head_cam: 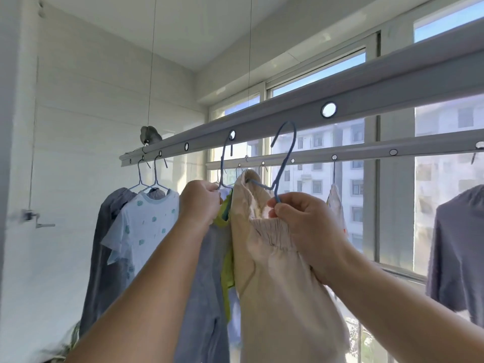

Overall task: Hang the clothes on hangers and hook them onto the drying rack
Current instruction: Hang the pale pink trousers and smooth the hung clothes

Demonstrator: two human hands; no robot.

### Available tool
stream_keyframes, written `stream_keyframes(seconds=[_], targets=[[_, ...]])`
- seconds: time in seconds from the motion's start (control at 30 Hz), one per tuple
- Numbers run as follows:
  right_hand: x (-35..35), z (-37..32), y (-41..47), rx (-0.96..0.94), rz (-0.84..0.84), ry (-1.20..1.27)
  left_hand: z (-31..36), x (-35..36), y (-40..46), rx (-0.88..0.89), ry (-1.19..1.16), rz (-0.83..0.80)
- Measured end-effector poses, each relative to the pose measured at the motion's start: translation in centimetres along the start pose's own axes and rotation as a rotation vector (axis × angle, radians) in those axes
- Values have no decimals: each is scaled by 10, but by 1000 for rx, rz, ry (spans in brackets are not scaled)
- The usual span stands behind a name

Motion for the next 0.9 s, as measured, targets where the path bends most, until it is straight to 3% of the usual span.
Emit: stream_keyframes(seconds=[0.3, 0.57, 0.73, 0.9], targets=[[21, -19, 20, -78, 43, -63, -6, -6, -1, 249, -70, 187], [39, -17, 36, -130, 101, -71, -19, -4, 12, 330, -203, 257], [42, -21, 43, -156, 116, -87, -30, -18, 8, 322, -315, 376], [50, -18, 49, -124, 119, -52, -60, -28, 37, 181, -374, 387]])
Point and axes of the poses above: each hand's wrist, its own y-axis towards the middle knuckle, its own x-axis out of the palm, z = x × y, the point moved 9 cm from there along y, towards the middle knuckle, and after that the axes turned 10 degrees about x, right-handed, at the moved point
